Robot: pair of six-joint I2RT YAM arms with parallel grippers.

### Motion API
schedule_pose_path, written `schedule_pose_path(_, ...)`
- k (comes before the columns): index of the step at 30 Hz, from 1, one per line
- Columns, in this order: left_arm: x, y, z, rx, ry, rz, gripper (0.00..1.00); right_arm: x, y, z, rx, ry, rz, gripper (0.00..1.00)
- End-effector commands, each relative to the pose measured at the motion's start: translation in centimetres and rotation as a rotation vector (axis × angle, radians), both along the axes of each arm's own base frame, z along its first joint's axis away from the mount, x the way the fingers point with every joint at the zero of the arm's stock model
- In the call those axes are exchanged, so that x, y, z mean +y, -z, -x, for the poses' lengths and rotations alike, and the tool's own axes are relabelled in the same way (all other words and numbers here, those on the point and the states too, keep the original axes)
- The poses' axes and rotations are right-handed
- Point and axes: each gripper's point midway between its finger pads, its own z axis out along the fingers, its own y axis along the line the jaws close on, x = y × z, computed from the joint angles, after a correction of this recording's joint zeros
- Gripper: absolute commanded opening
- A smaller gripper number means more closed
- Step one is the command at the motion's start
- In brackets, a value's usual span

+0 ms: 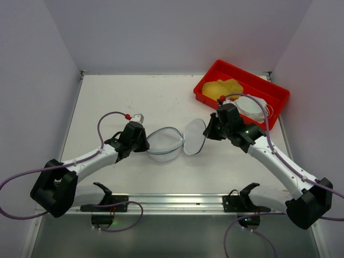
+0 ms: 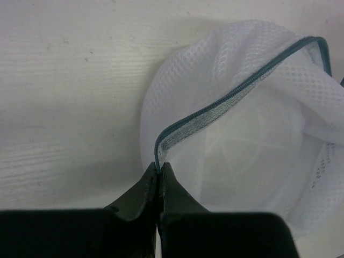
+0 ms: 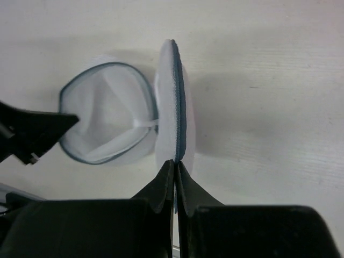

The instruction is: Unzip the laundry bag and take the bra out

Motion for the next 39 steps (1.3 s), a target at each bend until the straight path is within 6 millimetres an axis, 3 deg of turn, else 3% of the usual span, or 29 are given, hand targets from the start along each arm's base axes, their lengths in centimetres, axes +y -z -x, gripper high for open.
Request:
schedule_pose_path(1, -3.3, -1.3, -1.6, -0.066, 0.056, 0.062, 0.00, 2.6, -2.4, 1.2, -0.018, -0.137, 0.008, 0.00)
schedule_pose_path(6, -4.2, 0.7, -1.3, -0.019, 0.046, 0.061, 0.00, 8.3, -4.7, 1.2, -0.069, -0.291, -0.030, 0.00)
schedule_pose_path(8, -4.7, 0.7, -1.4, -0.033, 0.046, 0.088, 0.00, 11.0, -5.1, 1.6, -0.083, -0.377, -0.049, 0.00)
schedule_pose_path(13, -5.0, 1.0, -1.2, -0.032, 0.036, 0.120, 0.00, 18.2, -2.9, 1.2, -0.037, -0.570, -0.173, 0.00)
schedule_pose_path(15, -4.7, 1.4, -1.0, -0.023, 0.026, 0.121, 0.00, 20.2, -1.1, 1.6, 0.007, -0.634, -0.209, 0.00)
schedule_pose_path(16, -4.7, 1.4, -0.9, -0.022, 0.023, 0.126, 0.00, 21.3, -1.1, 1.3, -0.013, -0.659, -0.239, 0.00)
schedule_pose_path(19, -4.5, 1.8, -0.3, -0.015, 0.009, 0.144, 0.00, 23.1, 0.9, 1.0, 0.006, -0.702, -0.282, 0.01)
schedule_pose_path(27, -2.7, 3.3, 1.4, 0.013, -0.045, 0.141, 0.03, 24.8, 7.3, 1.0, 0.071, -0.716, -0.339, 0.06)
schedule_pose_path(31, -1.5, 3.5, 2.2, 0.012, -0.085, 0.161, 0.21, 25.3, 8.4, 1.3, 0.084, -0.729, -0.377, 0.23)
schedule_pose_path(35, -0.4, 3.4, 2.9, 0.016, -0.109, 0.149, 0.33, 25.1, 9.6, 1.5, 0.109, -0.716, -0.379, 0.42)
schedule_pose_path(38, 0.3, 2.4, 3.3, -0.005, -0.127, 0.156, 0.46, 25.0, 10.1, 1.5, 0.119, -0.708, -0.383, 0.46)
schedule_pose_path(39, 0.7, 2.5, 3.7, 0.007, -0.133, 0.145, 0.56, 25.0, 10.5, 1.6, 0.130, -0.708, -0.381, 0.47)
